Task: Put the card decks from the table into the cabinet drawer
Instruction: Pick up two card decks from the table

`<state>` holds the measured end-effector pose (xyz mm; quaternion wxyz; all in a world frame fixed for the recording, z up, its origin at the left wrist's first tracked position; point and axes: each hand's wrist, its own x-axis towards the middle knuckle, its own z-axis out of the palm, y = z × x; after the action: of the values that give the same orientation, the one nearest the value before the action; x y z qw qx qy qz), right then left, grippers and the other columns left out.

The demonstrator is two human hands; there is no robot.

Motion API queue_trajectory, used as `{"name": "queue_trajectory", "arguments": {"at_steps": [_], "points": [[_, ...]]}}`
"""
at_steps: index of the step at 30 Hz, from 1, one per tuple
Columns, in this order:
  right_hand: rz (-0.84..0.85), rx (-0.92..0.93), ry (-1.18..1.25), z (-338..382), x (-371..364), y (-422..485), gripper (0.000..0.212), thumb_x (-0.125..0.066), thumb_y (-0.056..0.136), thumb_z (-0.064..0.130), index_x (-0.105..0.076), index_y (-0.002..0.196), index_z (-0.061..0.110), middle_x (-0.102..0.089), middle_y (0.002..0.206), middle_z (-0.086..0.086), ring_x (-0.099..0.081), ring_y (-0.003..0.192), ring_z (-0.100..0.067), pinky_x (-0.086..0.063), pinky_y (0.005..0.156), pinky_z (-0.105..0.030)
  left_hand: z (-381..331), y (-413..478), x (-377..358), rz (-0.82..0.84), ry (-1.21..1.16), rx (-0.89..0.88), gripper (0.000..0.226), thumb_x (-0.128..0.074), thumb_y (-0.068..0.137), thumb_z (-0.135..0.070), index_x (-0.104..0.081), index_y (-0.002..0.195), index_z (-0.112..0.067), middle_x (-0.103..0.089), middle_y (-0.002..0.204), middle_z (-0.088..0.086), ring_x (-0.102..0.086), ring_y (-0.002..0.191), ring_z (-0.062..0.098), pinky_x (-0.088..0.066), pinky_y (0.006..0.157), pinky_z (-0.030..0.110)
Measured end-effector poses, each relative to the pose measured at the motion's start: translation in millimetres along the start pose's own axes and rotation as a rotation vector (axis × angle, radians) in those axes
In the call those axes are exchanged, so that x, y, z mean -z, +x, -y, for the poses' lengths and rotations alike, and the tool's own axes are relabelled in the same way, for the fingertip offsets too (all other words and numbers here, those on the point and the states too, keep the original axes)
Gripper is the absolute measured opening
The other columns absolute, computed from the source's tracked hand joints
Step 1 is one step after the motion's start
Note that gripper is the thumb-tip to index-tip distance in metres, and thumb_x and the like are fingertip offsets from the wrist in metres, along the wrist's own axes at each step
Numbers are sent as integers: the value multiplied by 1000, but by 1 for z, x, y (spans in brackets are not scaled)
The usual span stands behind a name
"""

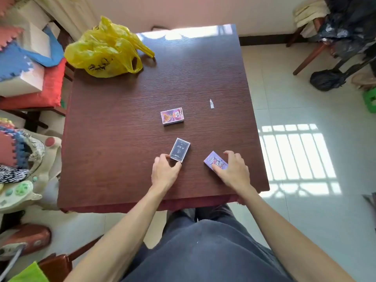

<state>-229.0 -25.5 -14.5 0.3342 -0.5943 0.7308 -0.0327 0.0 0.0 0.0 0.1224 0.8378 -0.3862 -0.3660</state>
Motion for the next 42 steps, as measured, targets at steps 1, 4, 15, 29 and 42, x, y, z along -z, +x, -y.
{"name": "queue_trajectory", "arguments": {"at_steps": [1, 4, 15, 29, 42], "points": [[10, 23, -75, 5, -2, 4, 72, -64, 80, 62, -47, 140, 26, -53, 129, -3, -51, 122, -25, -44, 98, -47, -7, 9, -2, -14, 49, -10, 57, -65, 78, -47, -53, 126, -18, -54, 119, 5, -54, 113, 25, -49, 95, 42], [88, 52, -225, 16, -8, 12, 74, -63, 82, 60, -38, 146, 34, -46, 131, -3, -46, 122, -26, -45, 96, -49, -24, 26, -9, 22, 212, -54, 79, -66, 76, -51, -32, 143, -26, -43, 130, 9, -44, 123, 31, -45, 95, 47], [154, 110, -236, 0, -27, 18, 88, -73, 86, 40, -21, 156, 47, -39, 122, -4, -41, 111, -24, -56, 81, -46, -31, 55, -39, 137, 495, -213, 76, -60, 89, -35, -17, 151, -45, -30, 136, 11, -35, 120, 32, -50, 93, 50], [258, -114, 524, -15, -4, -4, 64, -81, 74, 38, -45, 126, 47, -56, 112, -3, -62, 102, -20, -56, 84, -36, 2, 26, -6, 293, -110, -165, 60, -68, 77, -25, -44, 126, -48, -47, 116, 5, -56, 103, 21, -51, 91, 37], [347, -497, 1435, -77, -5, -117, 44, -47, 88, 34, -65, 127, 26, -68, 92, -19, -59, 65, -25, -38, 48, -26, 69, -53, 14, 655, -754, 241, 36, -69, 86, -39, -60, 120, -47, -64, 125, 9, -68, 98, 30, -59, 75, 43]]}}
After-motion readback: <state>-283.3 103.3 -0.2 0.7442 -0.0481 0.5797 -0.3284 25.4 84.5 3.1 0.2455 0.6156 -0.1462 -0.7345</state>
